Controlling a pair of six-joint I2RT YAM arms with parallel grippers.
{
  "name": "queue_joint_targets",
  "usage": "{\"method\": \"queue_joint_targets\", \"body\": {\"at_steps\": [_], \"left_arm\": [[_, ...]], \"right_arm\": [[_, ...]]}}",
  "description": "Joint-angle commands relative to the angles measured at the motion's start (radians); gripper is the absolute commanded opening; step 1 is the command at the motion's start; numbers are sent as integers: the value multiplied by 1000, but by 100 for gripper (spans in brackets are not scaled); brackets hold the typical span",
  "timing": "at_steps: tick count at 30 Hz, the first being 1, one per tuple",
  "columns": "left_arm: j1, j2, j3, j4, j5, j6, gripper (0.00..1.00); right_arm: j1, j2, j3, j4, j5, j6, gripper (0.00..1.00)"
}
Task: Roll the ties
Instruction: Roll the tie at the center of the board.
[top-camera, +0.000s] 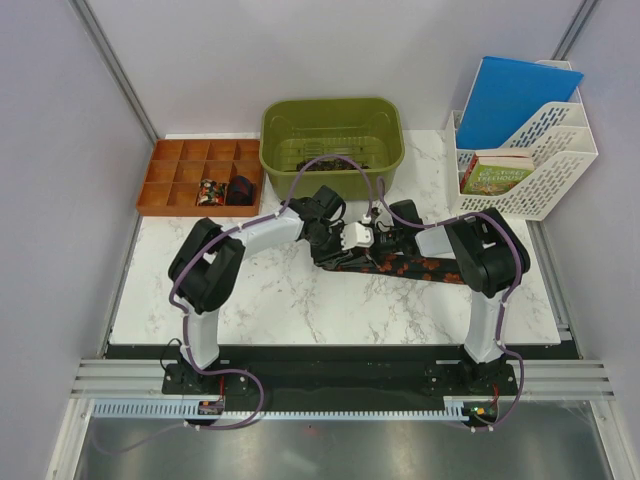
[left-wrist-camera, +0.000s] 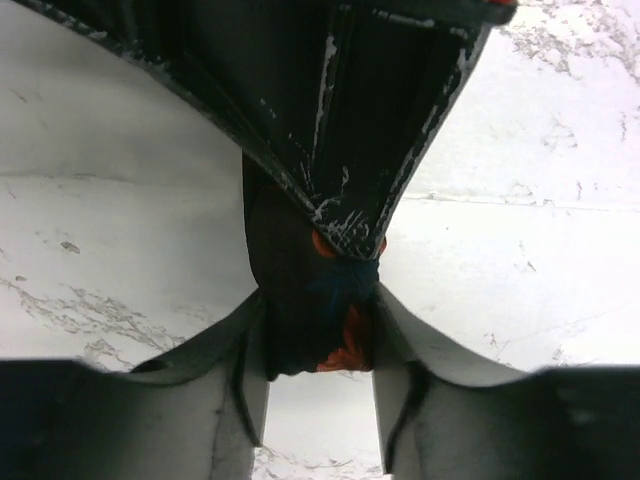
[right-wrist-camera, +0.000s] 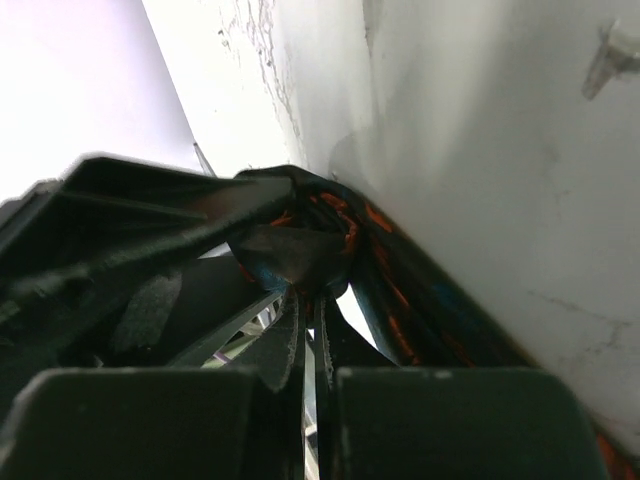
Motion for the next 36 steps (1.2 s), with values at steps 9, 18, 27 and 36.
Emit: {"method": "queue_joint_targets", "body": {"at_steps": [9,18,27,36], "left_arm": [[162,-157,-128,159,291,-83,91],[153,-149,-183,306,392,3,96],[63,-117,-211,353,296,127,87],[20,-51,-115,136,157,156,27]], "right_arm": [[-46,72,-13,-86,65,-115,0],[-66,101,11,-166,74,-157,0],[-66,115,29,-174,68,-155,0],[-66,86,42,-149,26,-136,0]]}}
